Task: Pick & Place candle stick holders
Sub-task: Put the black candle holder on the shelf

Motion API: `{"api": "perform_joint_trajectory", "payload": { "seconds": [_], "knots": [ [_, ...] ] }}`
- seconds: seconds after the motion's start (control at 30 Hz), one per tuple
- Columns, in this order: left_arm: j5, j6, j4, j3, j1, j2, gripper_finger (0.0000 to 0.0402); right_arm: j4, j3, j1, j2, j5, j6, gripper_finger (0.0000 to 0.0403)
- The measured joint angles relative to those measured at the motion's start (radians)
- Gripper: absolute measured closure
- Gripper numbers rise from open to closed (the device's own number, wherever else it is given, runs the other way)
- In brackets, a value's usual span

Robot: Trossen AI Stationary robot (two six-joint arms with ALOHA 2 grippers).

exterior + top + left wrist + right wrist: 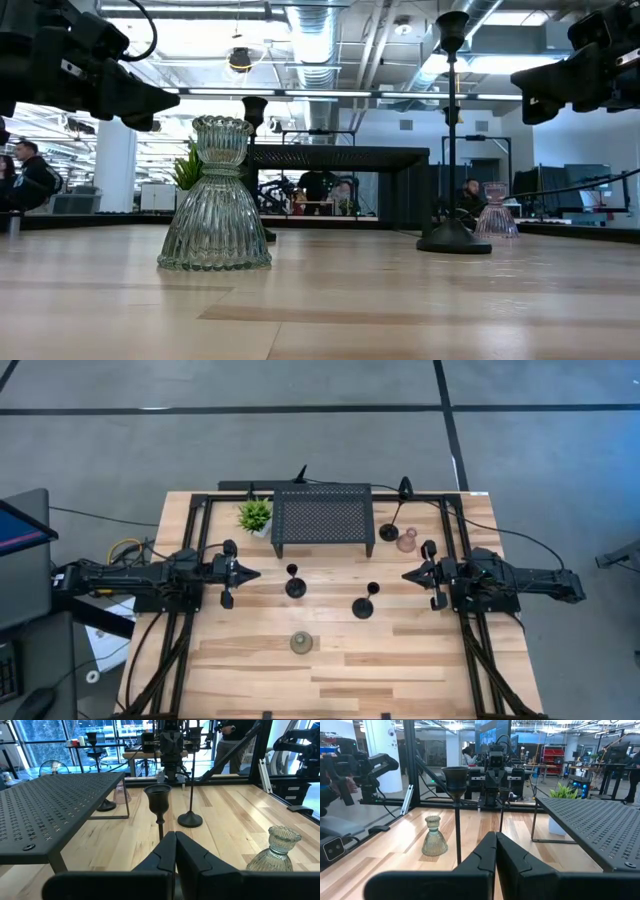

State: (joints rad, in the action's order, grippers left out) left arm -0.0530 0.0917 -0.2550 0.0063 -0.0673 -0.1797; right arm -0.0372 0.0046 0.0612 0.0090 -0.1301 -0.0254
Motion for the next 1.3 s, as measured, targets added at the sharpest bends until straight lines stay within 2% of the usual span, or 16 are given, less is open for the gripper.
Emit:
{"api": "perform_joint_trajectory", "payload": {
  "seconds": [0.73,0.97,1.3],
  "knots": [
    [0.000,-0.001,-0.007,0.000,0.000,0.000,0.0395,0.000,0.000,0.000,0.000,0.000,0.000,0.0403],
    [0.000,-0.159,-0.008,0.000,0.000,0.000,0.0395,0.000,0.000,0.000,0.000,0.000,0.000,0.0403],
    [0.000,-0.152,-0.015,0.000,0.000,0.000,0.0395,0.000,0.000,0.000,0.000,0.000,-0.001,0.0403]
  ]
}}
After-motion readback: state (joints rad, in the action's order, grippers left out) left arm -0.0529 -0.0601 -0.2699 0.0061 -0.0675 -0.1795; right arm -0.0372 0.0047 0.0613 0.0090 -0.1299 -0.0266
